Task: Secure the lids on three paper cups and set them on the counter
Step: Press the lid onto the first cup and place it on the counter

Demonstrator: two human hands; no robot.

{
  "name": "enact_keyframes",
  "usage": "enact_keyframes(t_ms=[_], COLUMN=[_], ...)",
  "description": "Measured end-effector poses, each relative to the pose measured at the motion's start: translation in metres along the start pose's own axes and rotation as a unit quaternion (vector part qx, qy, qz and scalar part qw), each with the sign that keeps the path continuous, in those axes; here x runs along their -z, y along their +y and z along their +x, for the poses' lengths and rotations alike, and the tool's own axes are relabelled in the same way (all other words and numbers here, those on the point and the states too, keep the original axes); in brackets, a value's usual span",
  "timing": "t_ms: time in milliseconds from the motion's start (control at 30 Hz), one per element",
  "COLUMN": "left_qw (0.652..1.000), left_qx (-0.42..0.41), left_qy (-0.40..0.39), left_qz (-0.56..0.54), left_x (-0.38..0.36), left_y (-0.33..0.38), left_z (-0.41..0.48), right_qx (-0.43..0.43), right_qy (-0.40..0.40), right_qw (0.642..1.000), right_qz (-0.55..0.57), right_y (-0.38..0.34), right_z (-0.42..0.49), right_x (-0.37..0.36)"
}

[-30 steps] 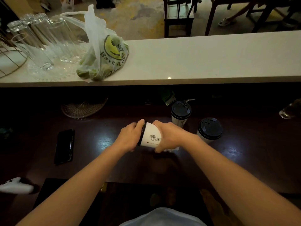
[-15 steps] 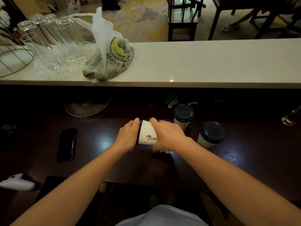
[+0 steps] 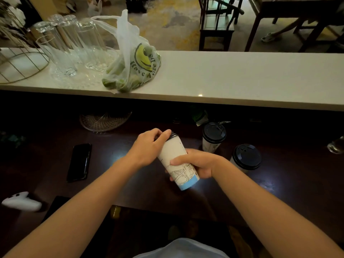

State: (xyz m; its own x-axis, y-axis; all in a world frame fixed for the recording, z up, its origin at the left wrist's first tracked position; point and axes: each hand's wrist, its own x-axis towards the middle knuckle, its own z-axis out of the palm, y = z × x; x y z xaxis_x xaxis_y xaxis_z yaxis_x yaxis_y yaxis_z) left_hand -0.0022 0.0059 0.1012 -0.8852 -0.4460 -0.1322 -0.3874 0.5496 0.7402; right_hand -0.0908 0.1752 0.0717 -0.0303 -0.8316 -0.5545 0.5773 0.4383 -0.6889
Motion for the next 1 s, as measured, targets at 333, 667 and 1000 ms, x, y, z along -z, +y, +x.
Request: enact_keyframes(t_ms=[333, 667, 1000], left_qw=[0.984, 0.977, 0.985], left_qx=[0.112, 0.197, 0.135], left_qy=[-0.102, -0.036, -0.047], left_qz=[-0.096, 0.072, 0.093], left_x=[0.007, 0.002, -0.001], left_y=[-0.01, 0.006, 0.004], left_z=[0.004, 0.022, 0.019], right_qx=[0.033, 0.132, 0.124], right_qy=[0.055, 0.419, 0.367], right_qw=[0.994, 0.709, 0.817], right_qz=[-0.083, -0.552, -0.427], right_y=[-0.003, 0.006, 0.005], right_z=[0.002, 0.019, 0.011], right_x=[-0.005, -0.032, -0.028])
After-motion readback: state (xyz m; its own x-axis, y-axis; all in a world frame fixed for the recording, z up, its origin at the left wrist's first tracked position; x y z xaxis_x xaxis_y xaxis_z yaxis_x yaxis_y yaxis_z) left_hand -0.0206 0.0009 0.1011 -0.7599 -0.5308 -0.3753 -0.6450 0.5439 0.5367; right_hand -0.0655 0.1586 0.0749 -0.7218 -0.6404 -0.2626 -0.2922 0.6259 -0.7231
